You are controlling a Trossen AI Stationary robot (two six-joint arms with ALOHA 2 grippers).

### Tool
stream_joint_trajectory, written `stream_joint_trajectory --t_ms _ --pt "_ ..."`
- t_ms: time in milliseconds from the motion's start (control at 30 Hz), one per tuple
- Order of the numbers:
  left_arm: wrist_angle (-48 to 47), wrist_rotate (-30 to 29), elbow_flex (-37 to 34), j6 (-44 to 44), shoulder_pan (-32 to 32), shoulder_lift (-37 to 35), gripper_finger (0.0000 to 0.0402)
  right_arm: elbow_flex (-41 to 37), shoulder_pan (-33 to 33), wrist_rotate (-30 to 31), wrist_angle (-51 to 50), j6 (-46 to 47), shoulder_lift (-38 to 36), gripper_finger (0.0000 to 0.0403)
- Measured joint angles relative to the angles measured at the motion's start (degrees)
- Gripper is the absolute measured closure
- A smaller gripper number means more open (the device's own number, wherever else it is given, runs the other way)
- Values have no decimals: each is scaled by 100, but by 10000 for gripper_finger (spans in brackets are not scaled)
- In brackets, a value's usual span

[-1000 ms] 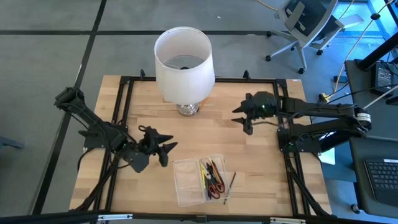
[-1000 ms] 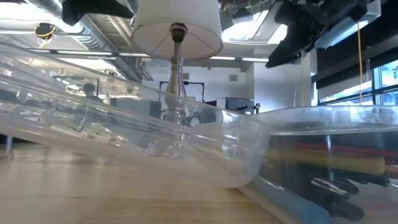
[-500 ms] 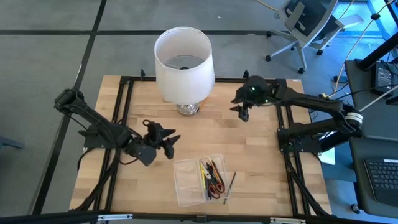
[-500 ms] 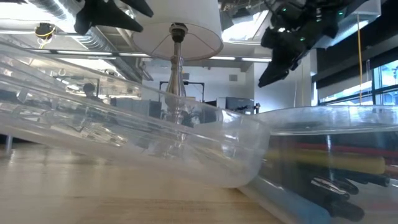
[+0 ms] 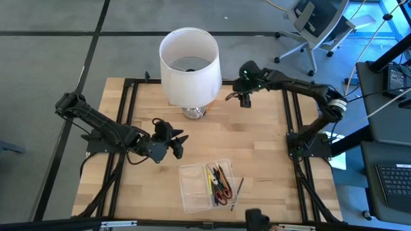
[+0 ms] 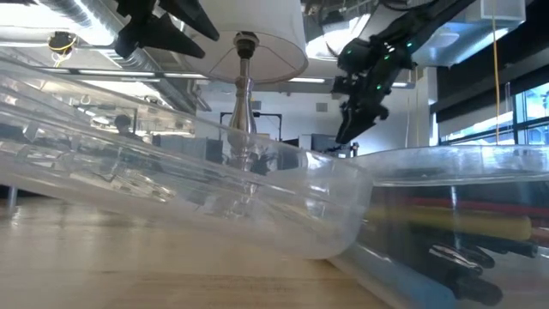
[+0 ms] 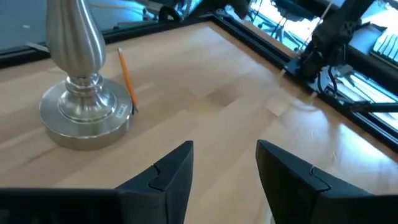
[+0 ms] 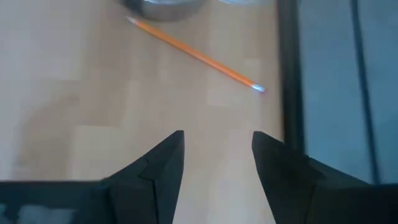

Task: Pick & place school supplies into a supply box
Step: Put the orange pencil into the transparent supply box

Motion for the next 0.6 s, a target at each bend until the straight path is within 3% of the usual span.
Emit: stream_joint_trajectory --t_ms 300,600 --pt "-5 282 0 382 121 -2 234 532 -19 646 159 -182 714 209" --pt "-16 284 0 495 120 -2 235 534 -273 -135 552 -548 923 209"
